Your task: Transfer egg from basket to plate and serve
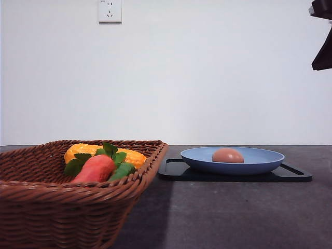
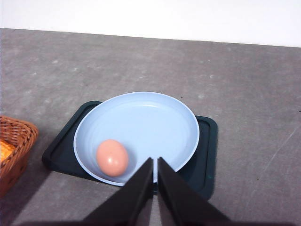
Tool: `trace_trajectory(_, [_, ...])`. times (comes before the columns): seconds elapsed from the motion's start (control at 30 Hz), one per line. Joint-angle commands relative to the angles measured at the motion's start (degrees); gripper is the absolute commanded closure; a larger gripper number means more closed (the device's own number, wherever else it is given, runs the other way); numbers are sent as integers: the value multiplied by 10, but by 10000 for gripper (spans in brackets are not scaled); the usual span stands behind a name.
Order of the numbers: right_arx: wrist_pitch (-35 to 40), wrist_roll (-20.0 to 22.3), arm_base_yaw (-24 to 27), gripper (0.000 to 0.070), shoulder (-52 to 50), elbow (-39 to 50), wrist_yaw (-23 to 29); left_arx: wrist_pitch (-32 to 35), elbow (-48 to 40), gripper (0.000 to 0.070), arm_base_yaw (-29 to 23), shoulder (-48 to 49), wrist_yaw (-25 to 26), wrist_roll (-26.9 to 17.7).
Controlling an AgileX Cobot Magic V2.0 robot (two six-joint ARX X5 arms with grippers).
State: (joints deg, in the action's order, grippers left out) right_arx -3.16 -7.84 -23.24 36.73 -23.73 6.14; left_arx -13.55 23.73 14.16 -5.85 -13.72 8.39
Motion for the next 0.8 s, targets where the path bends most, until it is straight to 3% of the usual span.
trace_trajectory(0.0, [6, -7, -3, 700, 2, -3, 2, 2, -20, 700, -28, 21, -2, -8])
trace_trajectory(0.13, [6, -7, -3, 700, 2, -3, 2, 6, -80, 700, -91, 57, 3, -8])
trace_trajectory(0.3, [7, -7, -3, 700, 2, -3, 2, 14, -146, 700, -131, 57, 16, -2])
trace_trajectory(0.77, [6, -7, -3, 700, 2, -3, 2, 16, -229, 700, -141, 57, 72, -2])
